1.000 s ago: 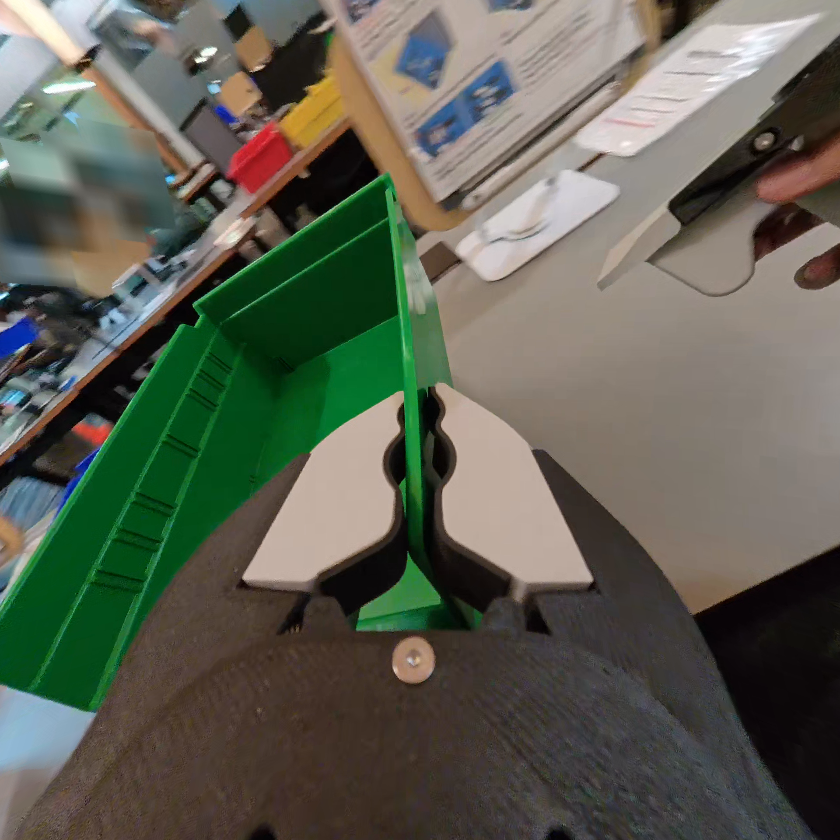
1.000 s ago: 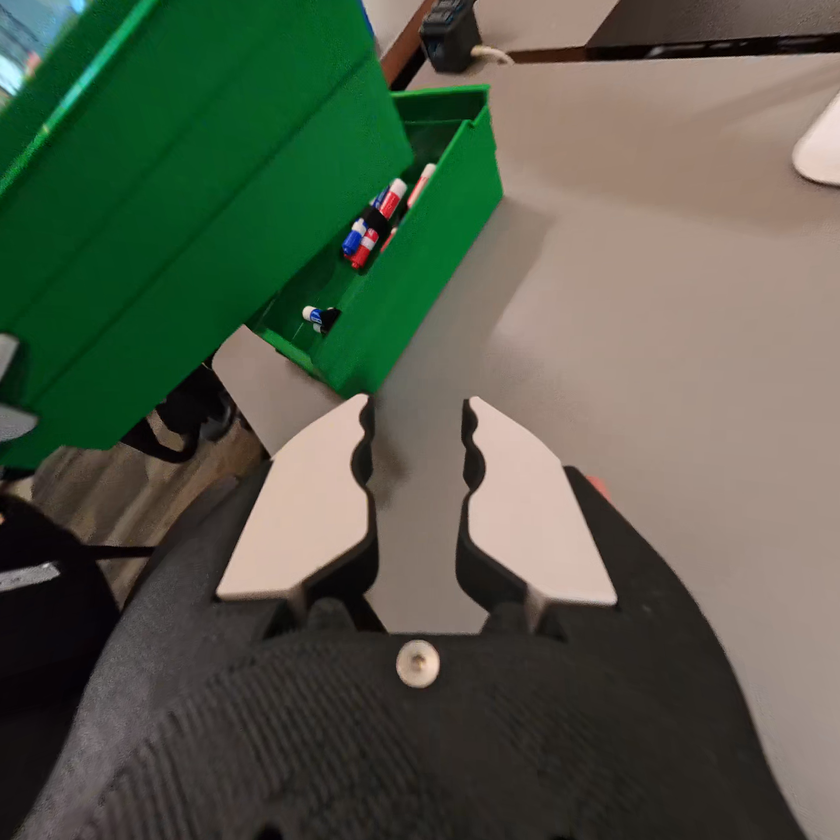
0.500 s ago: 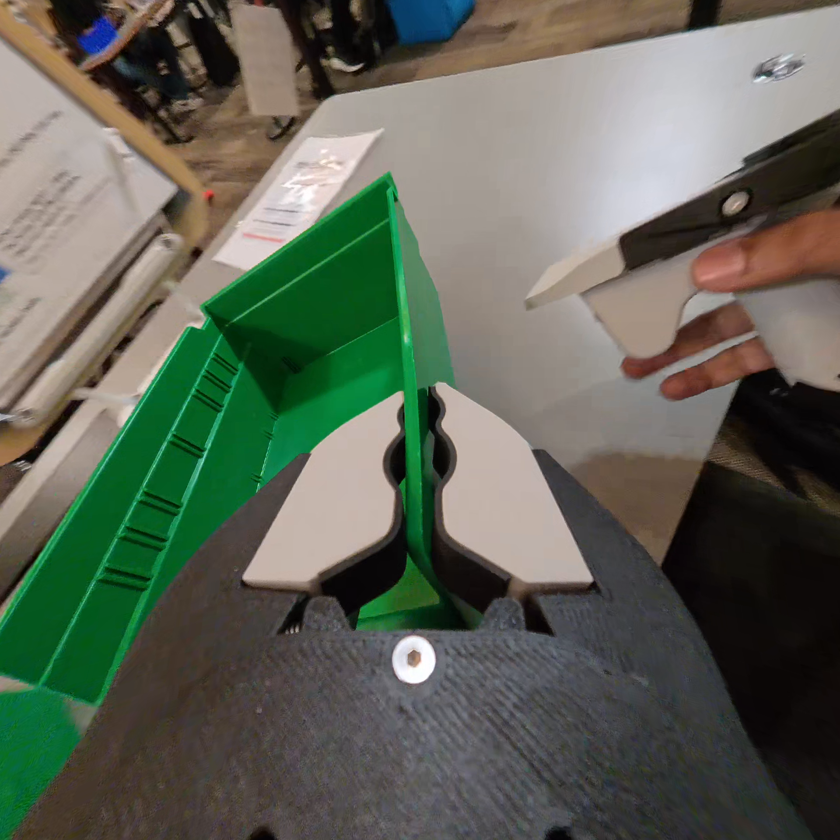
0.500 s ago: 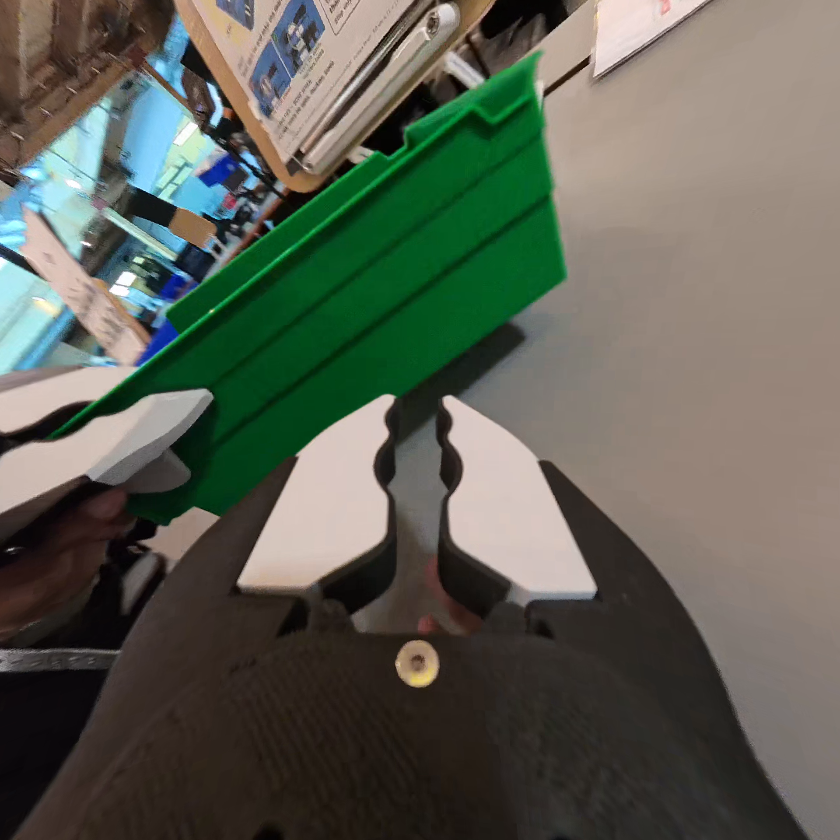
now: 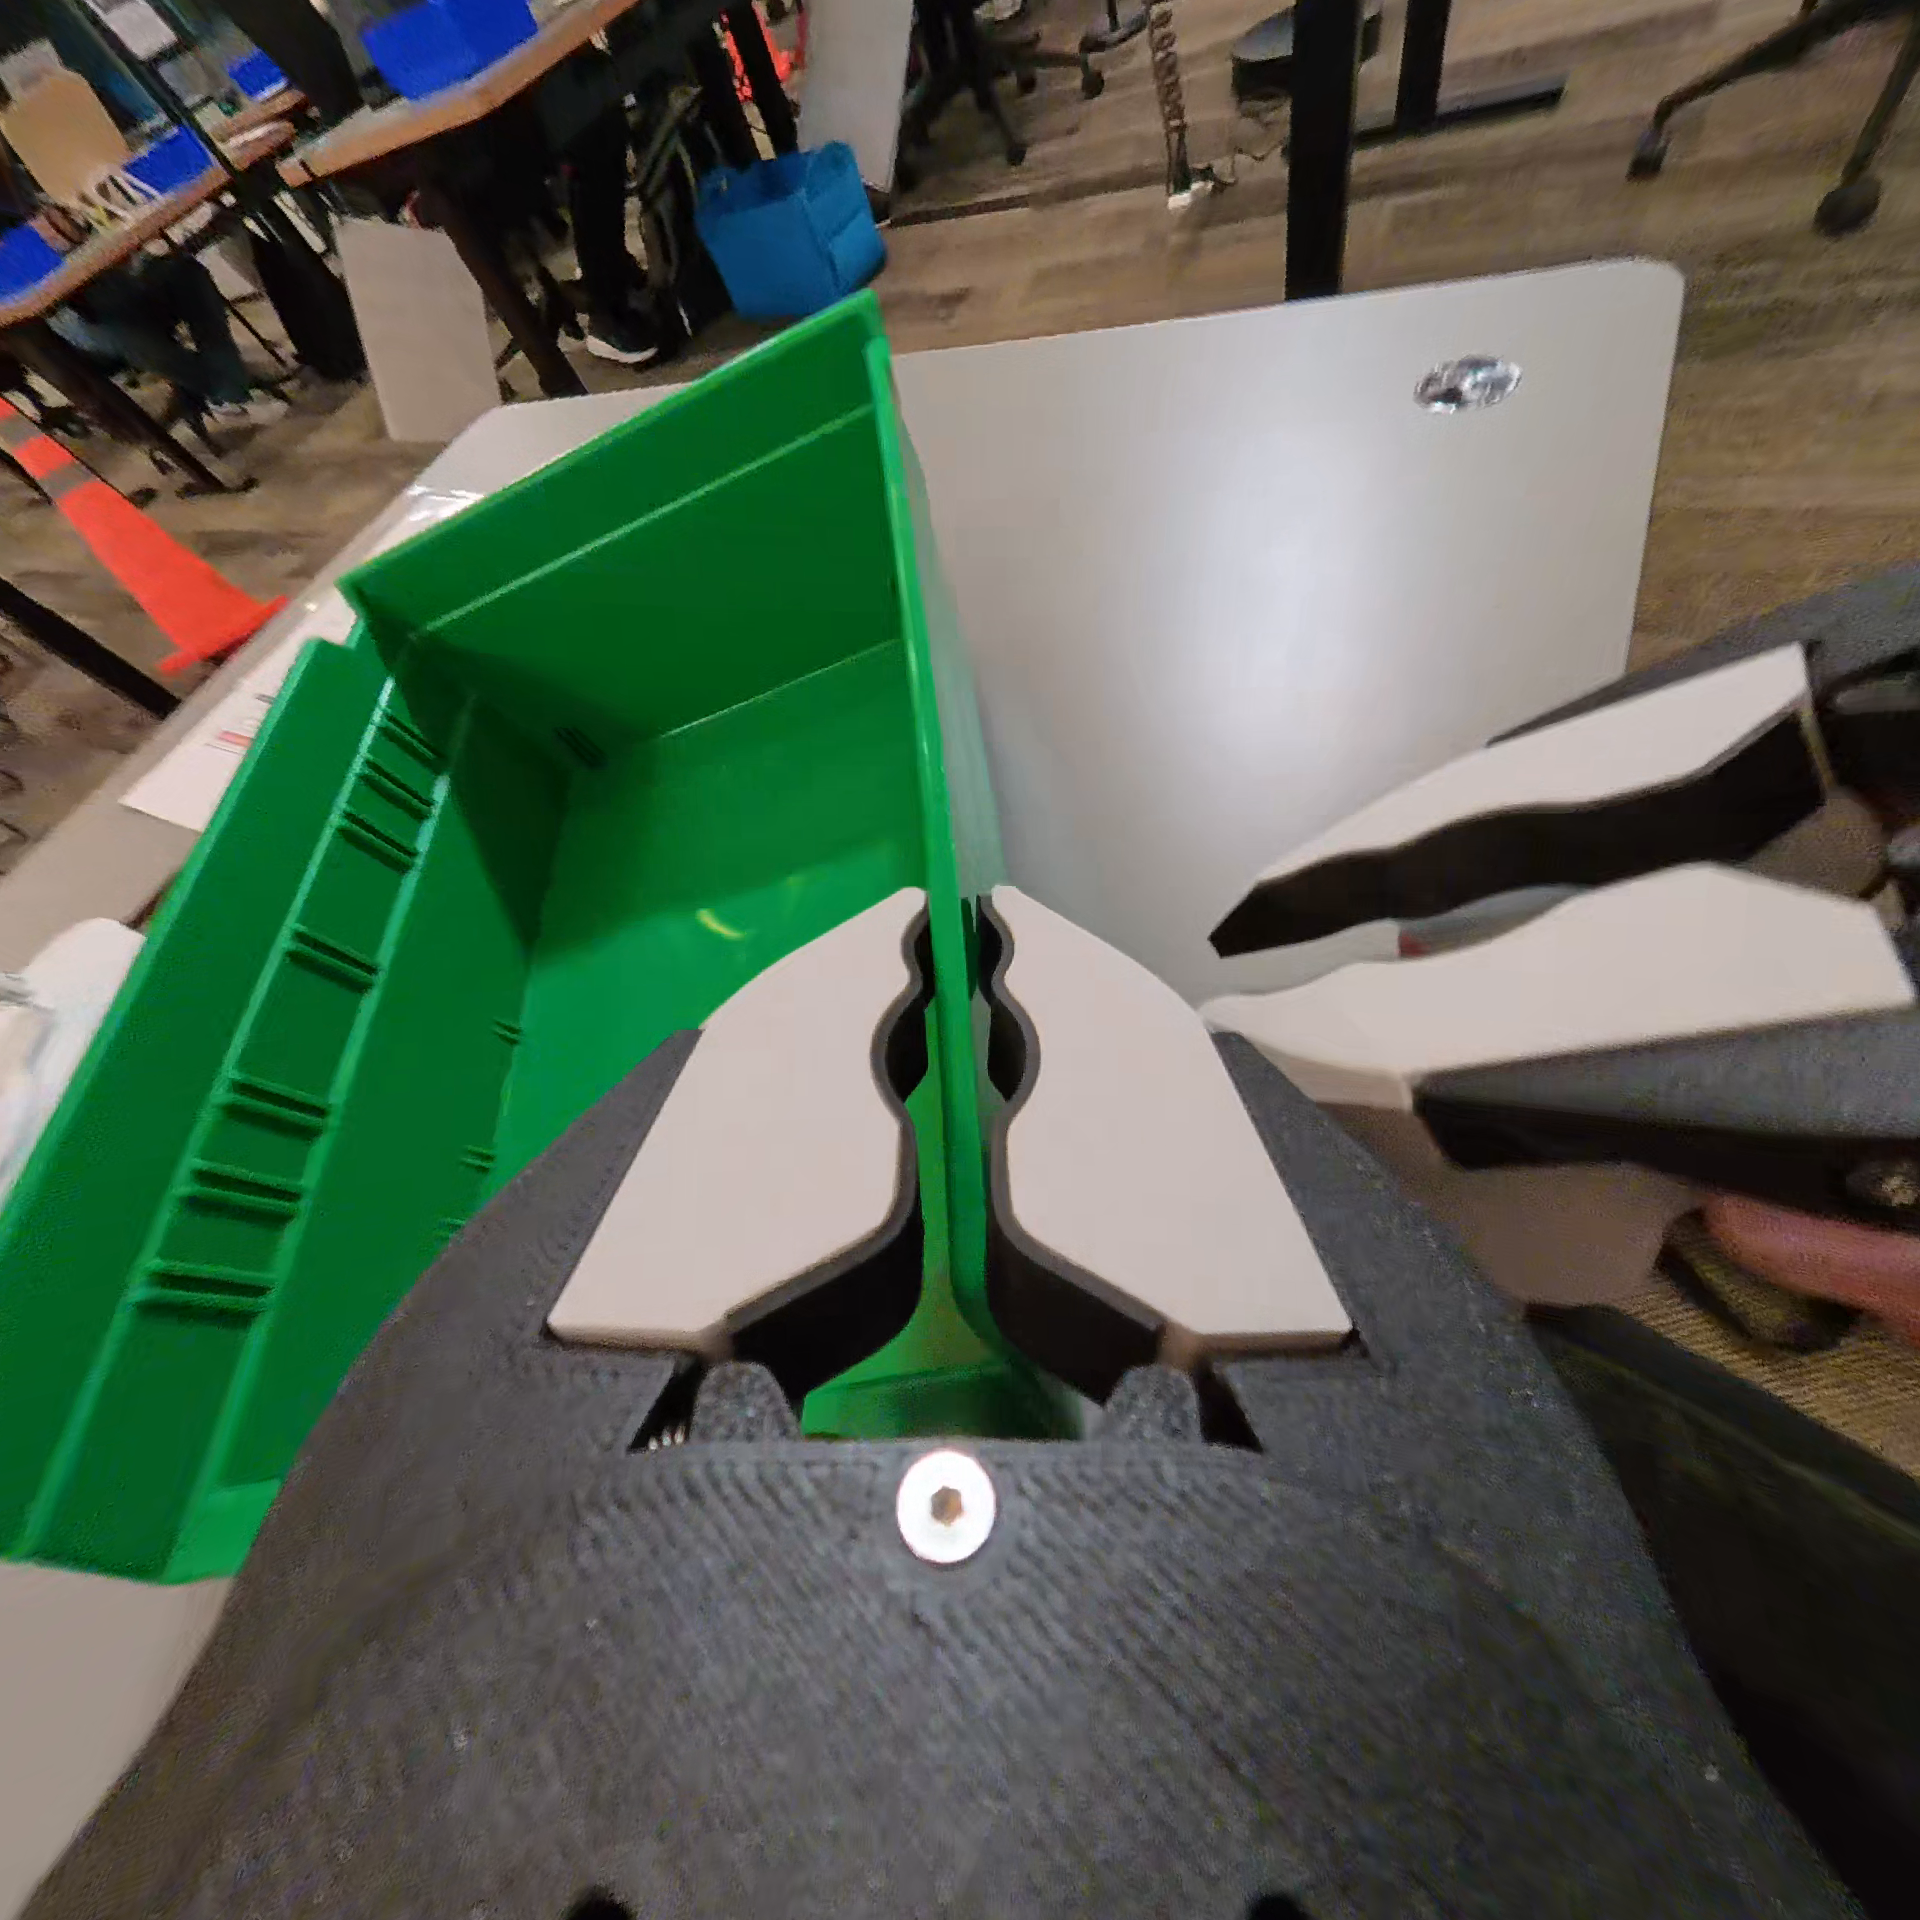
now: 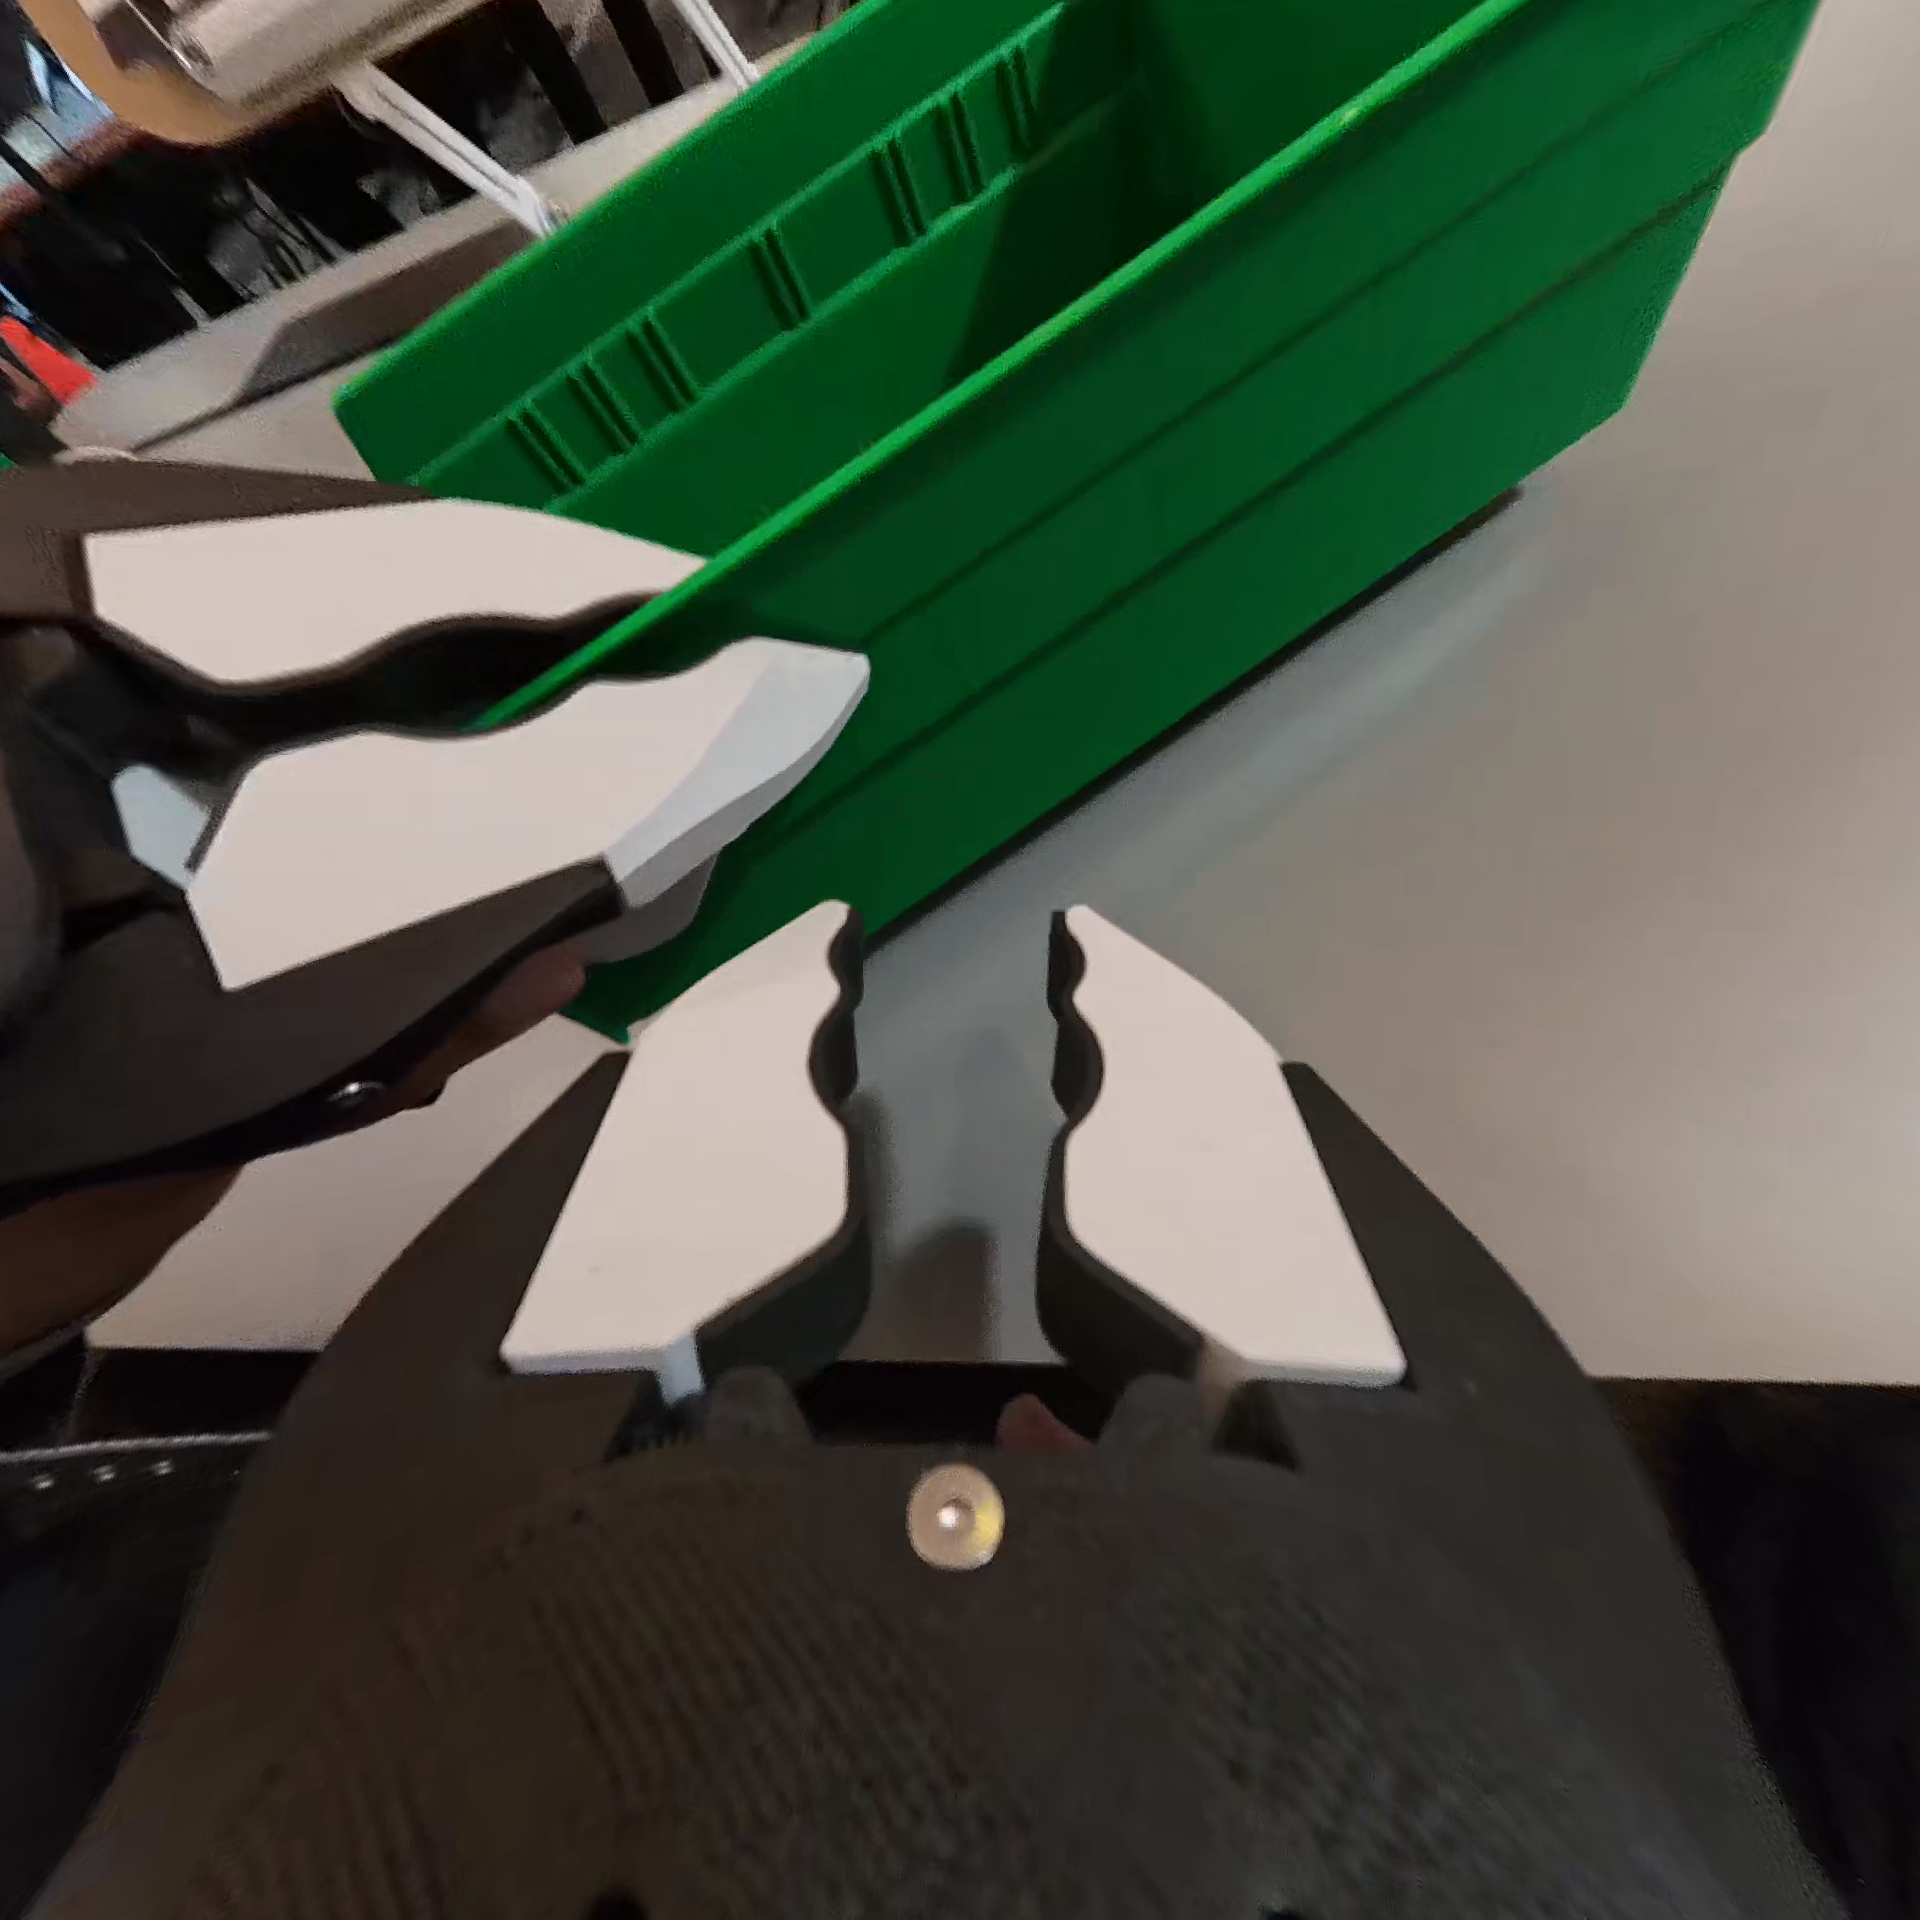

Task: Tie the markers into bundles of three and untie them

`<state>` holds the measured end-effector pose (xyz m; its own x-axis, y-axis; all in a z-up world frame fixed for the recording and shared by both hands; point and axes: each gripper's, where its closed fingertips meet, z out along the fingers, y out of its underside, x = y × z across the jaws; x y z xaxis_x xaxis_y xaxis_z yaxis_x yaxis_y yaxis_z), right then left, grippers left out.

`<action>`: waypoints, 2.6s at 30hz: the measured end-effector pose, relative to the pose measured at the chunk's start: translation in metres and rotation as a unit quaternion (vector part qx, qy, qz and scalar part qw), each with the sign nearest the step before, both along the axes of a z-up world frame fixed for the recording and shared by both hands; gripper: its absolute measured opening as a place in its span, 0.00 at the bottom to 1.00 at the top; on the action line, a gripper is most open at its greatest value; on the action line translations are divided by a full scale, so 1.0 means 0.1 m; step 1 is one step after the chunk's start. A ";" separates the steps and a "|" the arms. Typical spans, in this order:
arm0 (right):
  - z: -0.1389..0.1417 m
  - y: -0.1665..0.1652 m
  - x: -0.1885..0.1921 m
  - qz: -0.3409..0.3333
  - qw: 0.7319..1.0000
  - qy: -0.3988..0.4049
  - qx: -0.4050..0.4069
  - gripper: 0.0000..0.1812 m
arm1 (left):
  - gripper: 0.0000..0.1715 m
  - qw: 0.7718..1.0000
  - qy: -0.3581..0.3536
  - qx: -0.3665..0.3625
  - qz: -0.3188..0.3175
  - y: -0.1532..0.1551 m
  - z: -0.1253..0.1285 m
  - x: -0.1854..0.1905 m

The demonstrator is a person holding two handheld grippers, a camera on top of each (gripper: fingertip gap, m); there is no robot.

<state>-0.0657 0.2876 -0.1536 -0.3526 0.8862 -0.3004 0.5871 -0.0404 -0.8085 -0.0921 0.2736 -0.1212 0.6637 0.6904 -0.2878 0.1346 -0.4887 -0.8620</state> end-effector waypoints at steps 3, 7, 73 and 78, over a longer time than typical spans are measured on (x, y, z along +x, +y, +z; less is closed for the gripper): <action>0.02 0.02 0.02 -0.001 1.000 0.009 0.011 0.21 | 0.11 0.996 -0.018 0.080 -0.029 0.03 0.12 0.08; 0.24 -0.05 0.05 0.005 0.996 0.080 0.024 0.31 | 0.27 0.990 0.025 0.135 -0.039 -0.45 0.49 0.21; 0.12 1.58 -0.98 -0.121 0.988 0.056 0.082 0.03 | 0.27 0.951 -0.109 0.212 0.197 -2.77 -0.12 0.74; 0.12 1.98 -1.04 -0.150 0.981 0.069 0.106 0.04 | 0.27 0.951 -0.116 0.211 0.193 -2.75 -0.14 0.75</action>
